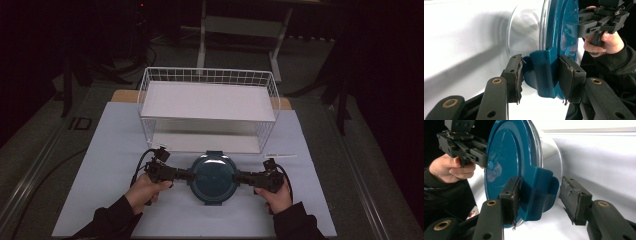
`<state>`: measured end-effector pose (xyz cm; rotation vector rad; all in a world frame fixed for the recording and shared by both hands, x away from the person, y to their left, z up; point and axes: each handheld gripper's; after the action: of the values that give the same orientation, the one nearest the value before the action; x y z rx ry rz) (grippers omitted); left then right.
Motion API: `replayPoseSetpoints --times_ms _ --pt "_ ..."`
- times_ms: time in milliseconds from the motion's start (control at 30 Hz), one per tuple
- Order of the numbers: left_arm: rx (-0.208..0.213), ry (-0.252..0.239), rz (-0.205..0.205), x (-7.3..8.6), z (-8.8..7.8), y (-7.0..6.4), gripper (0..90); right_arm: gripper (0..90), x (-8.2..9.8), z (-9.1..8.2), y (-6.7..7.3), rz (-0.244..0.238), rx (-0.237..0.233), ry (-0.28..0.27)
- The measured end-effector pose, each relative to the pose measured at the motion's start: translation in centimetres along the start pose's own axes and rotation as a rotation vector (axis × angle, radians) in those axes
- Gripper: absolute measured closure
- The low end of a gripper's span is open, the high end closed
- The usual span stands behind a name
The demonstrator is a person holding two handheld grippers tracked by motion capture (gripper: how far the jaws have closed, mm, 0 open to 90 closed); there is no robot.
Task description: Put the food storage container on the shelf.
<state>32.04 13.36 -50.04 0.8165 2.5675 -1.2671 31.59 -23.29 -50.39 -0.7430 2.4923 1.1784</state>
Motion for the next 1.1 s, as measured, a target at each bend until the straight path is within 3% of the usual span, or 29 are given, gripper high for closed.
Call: replayPoseSetpoints --times_ms 100,200,300,533,700,1100 --pt "0.001 -0.004 0.005 0.1 0.0 0.0 56.8 52.9 0.1 0.1 -0.2 0.027 -0.044 0.01" --pt "0.001 -0.006 0.007 0.2 0.0 0.0 56.9 53.2 0.1 0.2 -0.2 0.032 -0.051 0.013" --pt "-0.002 -0.011 0.005 0.5 0.0 -0.1 57.0 55.2 0.4 0.3 -0.6 0.072 -0.111 0.013" --pt "-0.039 -0.04 -0.002 0.8 0.0 -1.0 57.5 55.9 0.9 0.1 0.0 0.065 -0.098 0.006" --pt "-0.057 -0.033 0.006 0.8 -0.1 -1.8 57.4 55.9 1.0 -0.2 0.0 0.06 -0.111 0.0" --pt "-0.06 -0.093 0.064 -0.4 -1.6 -2.5 57.2 56.2 -0.6 -1.4 1.0 0.006 -0.092 -0.041"
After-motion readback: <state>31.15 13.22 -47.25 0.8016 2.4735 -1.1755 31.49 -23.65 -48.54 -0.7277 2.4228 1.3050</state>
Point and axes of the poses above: each handheld gripper's, and its own axes: z roughly forward along the jaws, x roughly out of its underside, y roughly to its left, and after that the axes turned 14 degrees about y, right-handed
